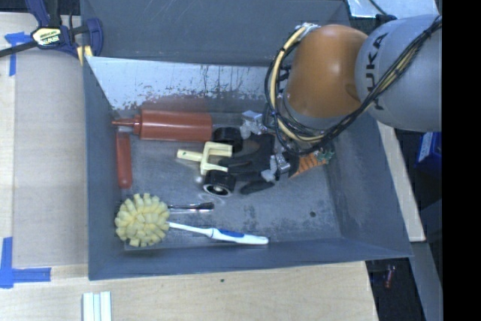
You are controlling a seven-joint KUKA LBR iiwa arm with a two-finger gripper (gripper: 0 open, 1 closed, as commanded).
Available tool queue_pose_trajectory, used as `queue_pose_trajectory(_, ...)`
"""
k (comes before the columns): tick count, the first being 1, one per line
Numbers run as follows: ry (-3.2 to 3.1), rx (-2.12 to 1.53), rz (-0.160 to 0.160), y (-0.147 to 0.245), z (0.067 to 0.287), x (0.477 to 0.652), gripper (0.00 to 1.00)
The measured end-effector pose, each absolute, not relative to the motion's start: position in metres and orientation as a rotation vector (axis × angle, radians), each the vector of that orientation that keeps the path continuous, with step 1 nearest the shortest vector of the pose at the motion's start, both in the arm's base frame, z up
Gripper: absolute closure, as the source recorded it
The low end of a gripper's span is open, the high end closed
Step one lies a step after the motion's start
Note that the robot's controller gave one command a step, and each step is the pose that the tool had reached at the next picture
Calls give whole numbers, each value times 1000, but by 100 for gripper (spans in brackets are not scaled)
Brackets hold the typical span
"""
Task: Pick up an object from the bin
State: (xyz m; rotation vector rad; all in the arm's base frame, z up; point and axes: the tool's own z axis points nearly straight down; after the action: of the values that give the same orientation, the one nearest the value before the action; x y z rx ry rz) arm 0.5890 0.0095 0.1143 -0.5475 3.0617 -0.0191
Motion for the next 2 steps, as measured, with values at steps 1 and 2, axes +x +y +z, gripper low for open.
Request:
queue_pose_trajectory(1,3060,-557,-19,4,82,583,0)
queue_pose_trajectory(2,3083,-386,-15,0,70,570,0)
